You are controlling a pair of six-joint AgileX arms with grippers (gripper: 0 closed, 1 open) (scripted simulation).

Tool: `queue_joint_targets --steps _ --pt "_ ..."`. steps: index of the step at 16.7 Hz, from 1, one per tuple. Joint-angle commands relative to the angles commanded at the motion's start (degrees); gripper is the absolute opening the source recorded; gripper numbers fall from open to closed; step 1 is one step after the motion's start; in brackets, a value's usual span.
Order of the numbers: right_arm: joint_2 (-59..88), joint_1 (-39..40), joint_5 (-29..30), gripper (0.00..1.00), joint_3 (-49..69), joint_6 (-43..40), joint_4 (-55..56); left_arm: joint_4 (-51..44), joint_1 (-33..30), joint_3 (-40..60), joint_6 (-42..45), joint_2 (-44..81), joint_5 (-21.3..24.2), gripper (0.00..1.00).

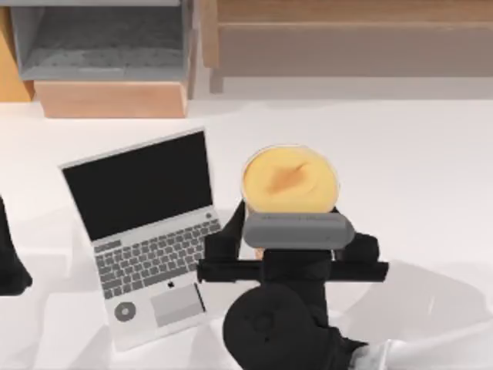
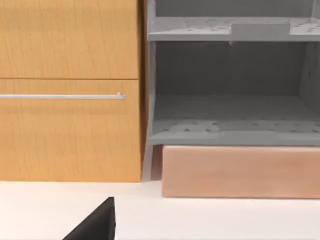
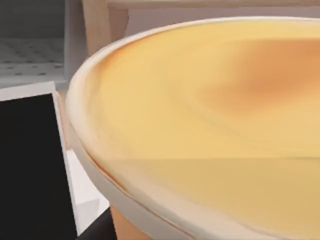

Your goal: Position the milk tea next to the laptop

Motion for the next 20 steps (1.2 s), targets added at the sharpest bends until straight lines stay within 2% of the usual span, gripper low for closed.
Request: queue_joint_targets --steps 20 --pt "5.8 0.0 0.5 0.0 -0.2 0.0 7.8 0.0 0.0 0.0 0.0 0.0 0.0 1.0"
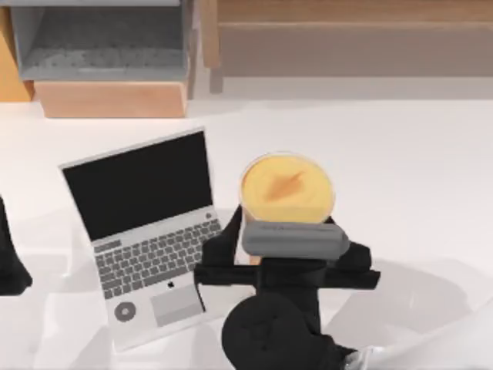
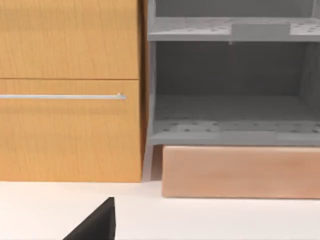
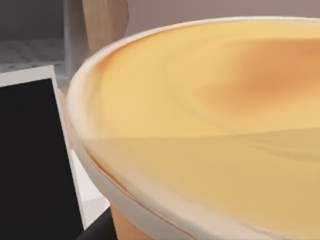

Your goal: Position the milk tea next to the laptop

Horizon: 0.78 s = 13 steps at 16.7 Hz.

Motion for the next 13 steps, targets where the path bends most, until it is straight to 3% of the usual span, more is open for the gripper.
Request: queue_joint_targets --steps 7,13 --pt "1.4 0.2 -0.4 0.0 -1.1 -0.2 -0.6 0.0 0.0 0.0 0.0 0.0 0.0 1.0" --pt "1.4 0.2 -0.4 0.45 -1.1 -0.2 -0.6 0.0 0.0 0.0 0.0 0.0 0.0 1.0"
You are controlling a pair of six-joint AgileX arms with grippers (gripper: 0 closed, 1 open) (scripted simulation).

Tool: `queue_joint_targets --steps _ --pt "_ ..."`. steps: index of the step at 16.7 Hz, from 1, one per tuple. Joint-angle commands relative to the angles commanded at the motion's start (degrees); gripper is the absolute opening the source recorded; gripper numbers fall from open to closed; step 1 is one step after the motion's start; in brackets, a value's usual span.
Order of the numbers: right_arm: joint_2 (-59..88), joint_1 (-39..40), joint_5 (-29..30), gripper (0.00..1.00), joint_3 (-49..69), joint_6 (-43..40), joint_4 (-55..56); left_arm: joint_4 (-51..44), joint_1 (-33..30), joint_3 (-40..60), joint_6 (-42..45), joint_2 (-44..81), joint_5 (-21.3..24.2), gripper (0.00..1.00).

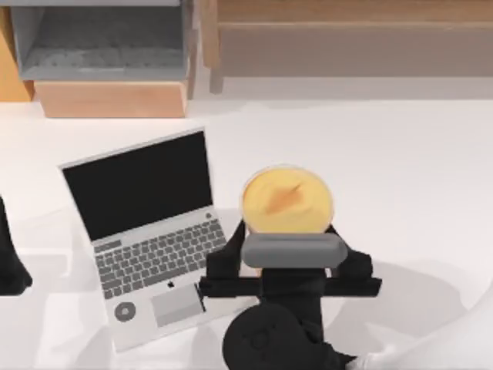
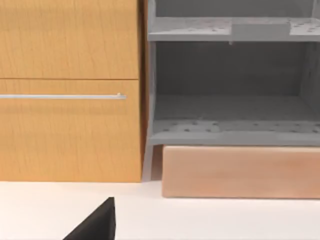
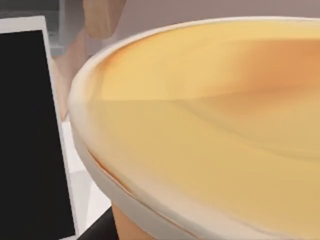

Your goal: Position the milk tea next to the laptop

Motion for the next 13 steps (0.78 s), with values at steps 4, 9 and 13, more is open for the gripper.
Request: queue_joint_targets --steps 4,9,13 --pt "0.0 0.0 0.0 0.75 0.0 0.0 0.0 0.0 0.0 0.0 0.0 0.0 0.0 1.0" --pt "0.0 0.0 0.0 1.0 0.0 0.0 0.0 0.0 0.0 0.0 0.0 0.0 0.0 1.0" --pt "0.0 0.0 0.0 1.0 0.0 0.0 0.0 0.0 0.0 0.0 0.0 0.0 0.0 1.0"
